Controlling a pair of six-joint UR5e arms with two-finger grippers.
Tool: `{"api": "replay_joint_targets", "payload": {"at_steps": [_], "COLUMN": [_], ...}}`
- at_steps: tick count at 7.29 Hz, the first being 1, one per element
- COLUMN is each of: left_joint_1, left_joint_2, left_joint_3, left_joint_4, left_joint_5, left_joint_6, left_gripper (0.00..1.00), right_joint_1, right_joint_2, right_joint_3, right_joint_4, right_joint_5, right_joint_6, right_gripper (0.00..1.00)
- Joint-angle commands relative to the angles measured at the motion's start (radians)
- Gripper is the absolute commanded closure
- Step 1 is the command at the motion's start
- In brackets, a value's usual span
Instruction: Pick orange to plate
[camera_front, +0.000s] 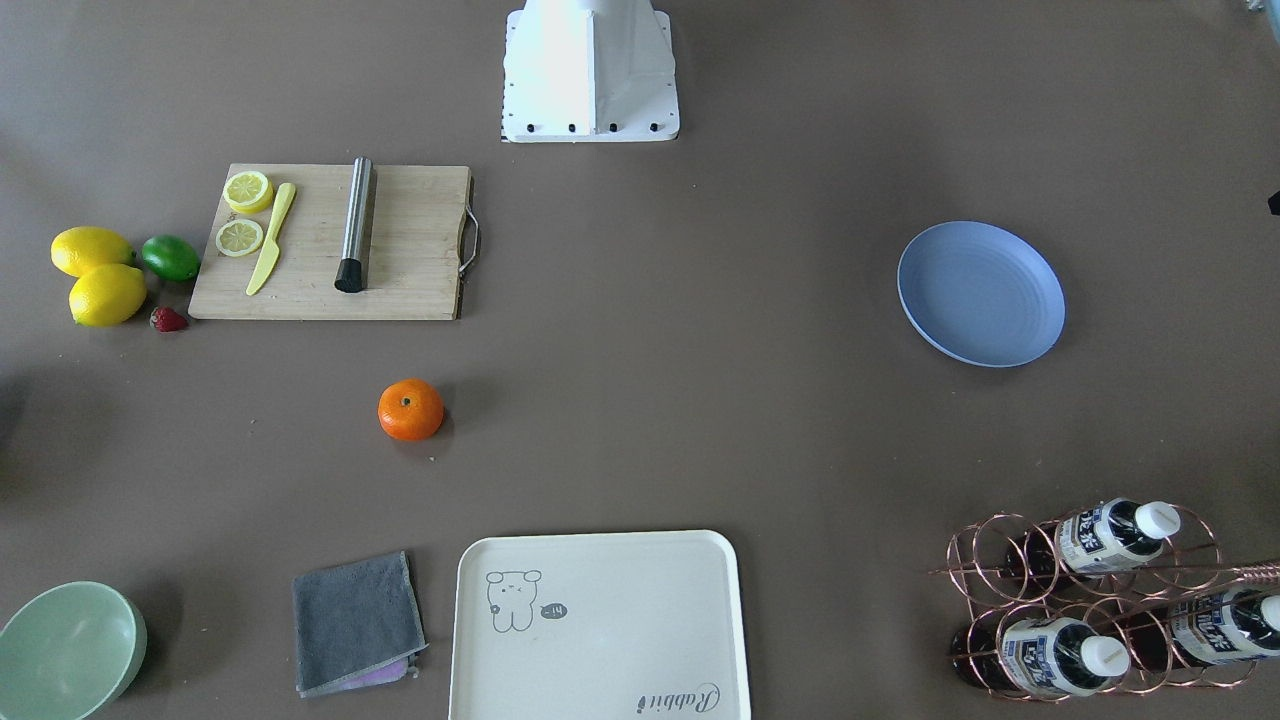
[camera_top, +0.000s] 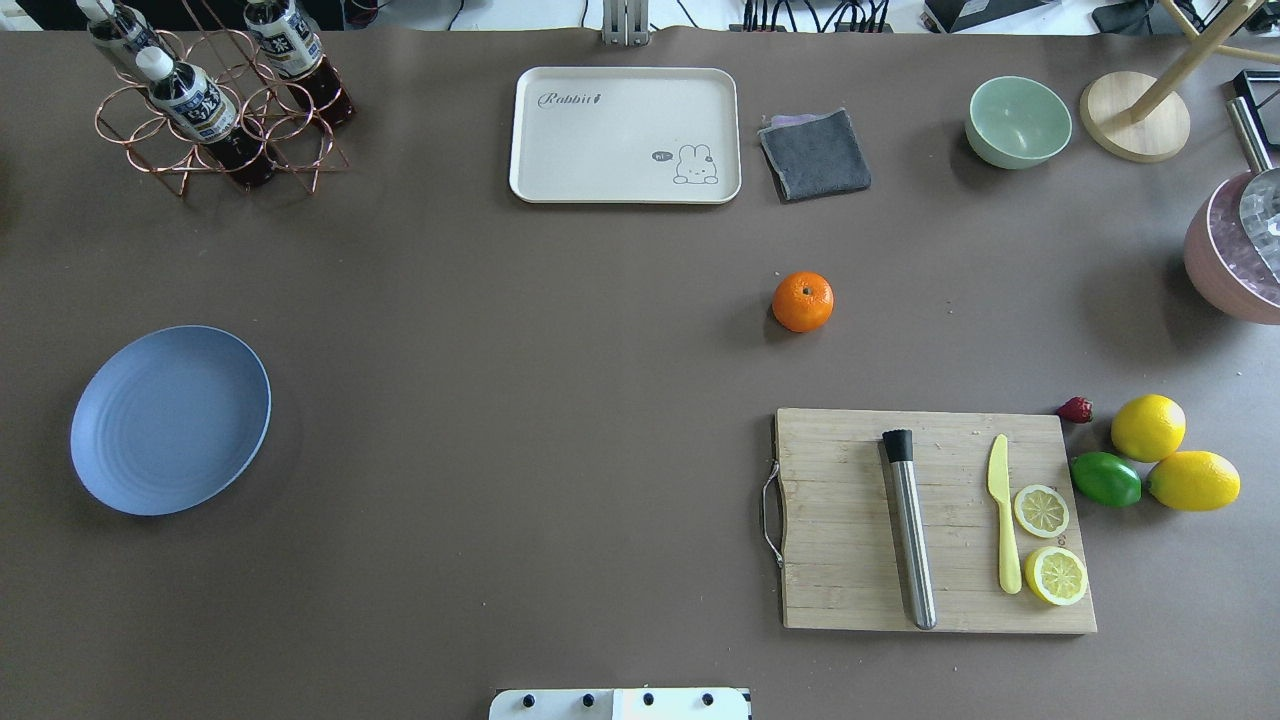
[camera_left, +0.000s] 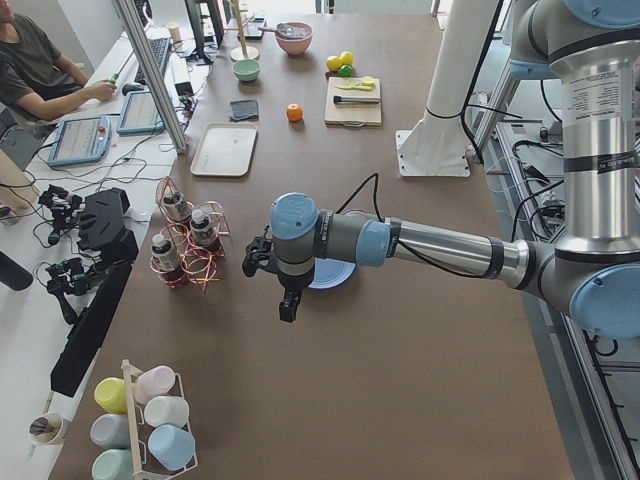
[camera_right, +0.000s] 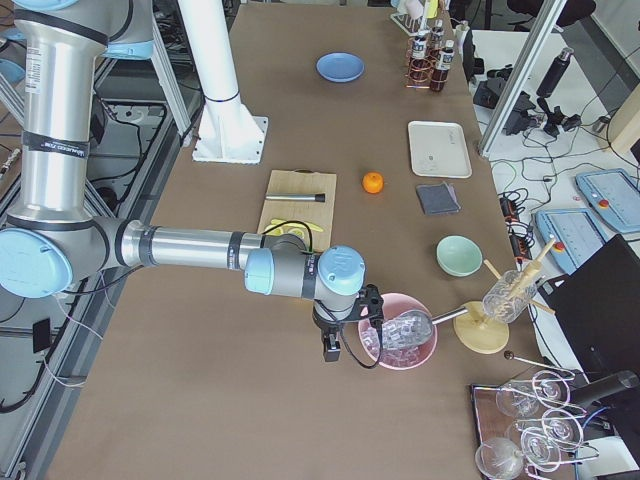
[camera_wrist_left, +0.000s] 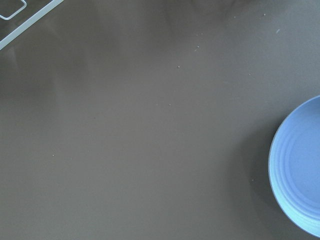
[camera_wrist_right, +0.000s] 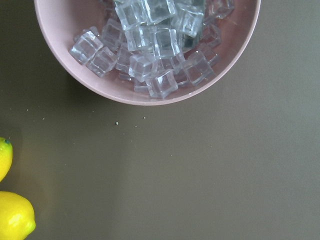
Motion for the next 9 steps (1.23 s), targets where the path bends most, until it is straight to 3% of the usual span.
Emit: {"api": "replay_joint_targets", "payload": {"at_steps": [1,9], "left_joint_1": [0.001,0.024], "left_joint_2": [-0.001,0.013], "left_joint_3": [-0.005,0.004], "left_joint_4": [-0.011,-0.024], "left_joint_5": [0.004,0.008], "left_joint_6": [-0.010,-0.006], "left_gripper": [0.02,0.02], "right_joint_1": [0.000,0.000], "right_joint_2": [-0.001,-0.013], "right_joint_3": [0.001,0.001], "right_joint_4": [0.001,0.004], "right_joint_5": [0.000,-0.008], "right_joint_6": [0.002,0.002], "right_gripper": [0.00,0.00]}}
